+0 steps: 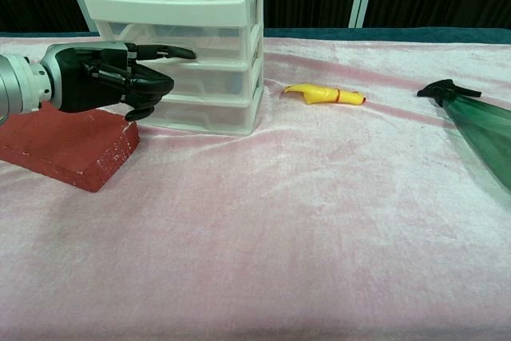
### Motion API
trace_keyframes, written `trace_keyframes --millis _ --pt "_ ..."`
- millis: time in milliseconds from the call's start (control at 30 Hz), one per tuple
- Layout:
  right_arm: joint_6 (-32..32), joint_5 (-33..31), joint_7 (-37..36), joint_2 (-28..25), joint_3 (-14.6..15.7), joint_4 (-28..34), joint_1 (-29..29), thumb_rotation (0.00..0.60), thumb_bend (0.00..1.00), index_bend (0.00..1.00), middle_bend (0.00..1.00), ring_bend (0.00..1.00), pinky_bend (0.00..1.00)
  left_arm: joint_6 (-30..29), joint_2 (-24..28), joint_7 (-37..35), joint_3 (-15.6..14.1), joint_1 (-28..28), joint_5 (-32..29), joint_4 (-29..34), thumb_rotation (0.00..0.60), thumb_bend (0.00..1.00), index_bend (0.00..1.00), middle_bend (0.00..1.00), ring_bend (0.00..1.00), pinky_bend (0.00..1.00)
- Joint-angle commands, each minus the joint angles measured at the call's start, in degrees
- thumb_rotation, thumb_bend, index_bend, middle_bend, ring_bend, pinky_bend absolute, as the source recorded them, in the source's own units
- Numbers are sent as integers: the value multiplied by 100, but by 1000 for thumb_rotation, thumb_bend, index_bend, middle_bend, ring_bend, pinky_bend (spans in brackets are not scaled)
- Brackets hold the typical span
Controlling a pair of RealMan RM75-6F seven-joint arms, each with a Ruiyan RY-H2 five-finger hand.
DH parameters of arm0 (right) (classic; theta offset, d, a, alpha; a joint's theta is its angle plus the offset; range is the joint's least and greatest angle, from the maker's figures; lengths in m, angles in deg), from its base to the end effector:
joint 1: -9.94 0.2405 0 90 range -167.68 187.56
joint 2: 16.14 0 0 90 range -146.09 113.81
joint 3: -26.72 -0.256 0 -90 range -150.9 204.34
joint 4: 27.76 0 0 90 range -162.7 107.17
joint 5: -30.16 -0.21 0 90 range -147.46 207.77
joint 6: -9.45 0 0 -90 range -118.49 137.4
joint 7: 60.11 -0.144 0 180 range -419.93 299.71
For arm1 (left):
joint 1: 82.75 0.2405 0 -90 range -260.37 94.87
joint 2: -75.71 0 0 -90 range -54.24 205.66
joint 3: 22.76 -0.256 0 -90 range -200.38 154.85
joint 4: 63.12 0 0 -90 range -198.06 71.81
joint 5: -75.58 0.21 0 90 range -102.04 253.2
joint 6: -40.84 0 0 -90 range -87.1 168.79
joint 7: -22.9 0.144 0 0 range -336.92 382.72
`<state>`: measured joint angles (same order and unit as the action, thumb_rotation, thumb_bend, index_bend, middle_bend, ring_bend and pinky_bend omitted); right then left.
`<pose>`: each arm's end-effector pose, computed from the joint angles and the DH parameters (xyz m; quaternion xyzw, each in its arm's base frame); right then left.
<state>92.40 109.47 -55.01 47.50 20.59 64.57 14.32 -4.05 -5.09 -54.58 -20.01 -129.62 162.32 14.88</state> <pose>-0.3255 -0.1895 0.1716 0.5697 -0.3834 0.3460 0.6393 -0.1684 0.3494 -0.0022 -0.4820 -0.7573 -0.4373 0.0534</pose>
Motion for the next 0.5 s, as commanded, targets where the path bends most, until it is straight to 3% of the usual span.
trace_keyframes --millis 33,500 --pt "-2 5 4 -1 3 2 1 600 0 87 104 282 227 2 -5 -2 -2 -3 -1 -6 600 374 0 714 723 763" --pt "15 20 -21 -10 4 17 -4 600 0 87 104 282 227 13 2 -16 -24 -10 -13 -41 600 374 0 716 723 763"
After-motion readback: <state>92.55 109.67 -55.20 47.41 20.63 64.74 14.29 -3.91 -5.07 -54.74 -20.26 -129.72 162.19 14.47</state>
